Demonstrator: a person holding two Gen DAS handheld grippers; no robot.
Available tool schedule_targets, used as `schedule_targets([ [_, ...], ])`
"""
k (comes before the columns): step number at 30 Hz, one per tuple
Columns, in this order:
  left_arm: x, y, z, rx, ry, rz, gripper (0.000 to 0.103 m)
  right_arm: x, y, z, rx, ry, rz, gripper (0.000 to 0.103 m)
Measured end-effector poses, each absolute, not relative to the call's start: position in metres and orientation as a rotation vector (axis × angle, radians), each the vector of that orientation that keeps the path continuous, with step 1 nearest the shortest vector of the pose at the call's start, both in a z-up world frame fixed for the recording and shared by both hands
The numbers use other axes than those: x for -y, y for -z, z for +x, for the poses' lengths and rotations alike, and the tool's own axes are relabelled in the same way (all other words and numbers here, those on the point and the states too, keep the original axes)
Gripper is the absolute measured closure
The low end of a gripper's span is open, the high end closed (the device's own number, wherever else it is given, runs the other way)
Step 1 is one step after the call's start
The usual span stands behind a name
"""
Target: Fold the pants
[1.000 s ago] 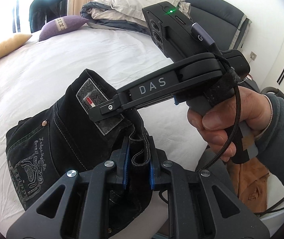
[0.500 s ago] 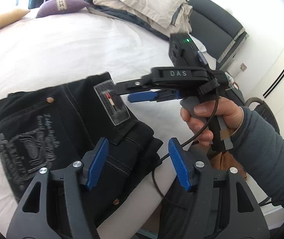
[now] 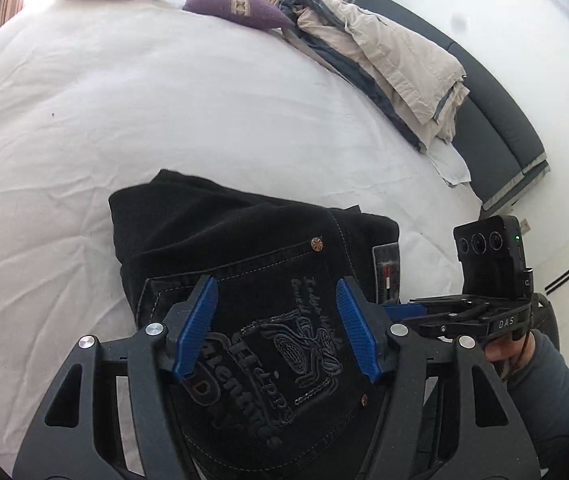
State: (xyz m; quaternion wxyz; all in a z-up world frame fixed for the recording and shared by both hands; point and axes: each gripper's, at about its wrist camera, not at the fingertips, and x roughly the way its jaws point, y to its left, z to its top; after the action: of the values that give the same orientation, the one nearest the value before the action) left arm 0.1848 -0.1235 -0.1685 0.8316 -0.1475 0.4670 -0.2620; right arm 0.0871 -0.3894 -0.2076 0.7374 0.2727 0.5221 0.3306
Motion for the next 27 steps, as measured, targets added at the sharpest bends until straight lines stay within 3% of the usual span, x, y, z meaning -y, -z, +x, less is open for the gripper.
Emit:
schedule_targets([
  [7, 0.118, 0.198, 0.173, -0.954, 0.61, -0.309, 0.043, 0.411, 0.207, 0.064, -1.151, -0.726, 0.592, 0.054],
  [15, 0.092, 0.181, 0.103, -0.931, 0.727, -0.286, 0.043, 0.415, 0.205, 0.058, -1.138, -0.706, 0.615, 0.054],
  [18, 0.095, 0.179, 0.075, -0.955, 0.783, -0.198, 0.042, 0.412, 0.194, 0.055, -1.134, -0.698, 0.591, 0.047],
  [20, 0.093, 0.177, 0.062, -0.96, 0.796, -0.171, 0.042, 0.418, 0.181, 0.052, -1.097, -0.674, 0.577, 0.034],
  [23, 0.075, 0.171, 0.064, -0.956, 0.758, -0.219, 0.042, 0.436, 0.166, 0.052, -1.015, -0.597, 0.612, 0.026],
  [27, 0.051, 0.175, 0.106, -0.984, 0.607, -0.331, 0.037, 0.444, 0.179, 0.069, -1.068, -0.513, 0.645, 0.022],
])
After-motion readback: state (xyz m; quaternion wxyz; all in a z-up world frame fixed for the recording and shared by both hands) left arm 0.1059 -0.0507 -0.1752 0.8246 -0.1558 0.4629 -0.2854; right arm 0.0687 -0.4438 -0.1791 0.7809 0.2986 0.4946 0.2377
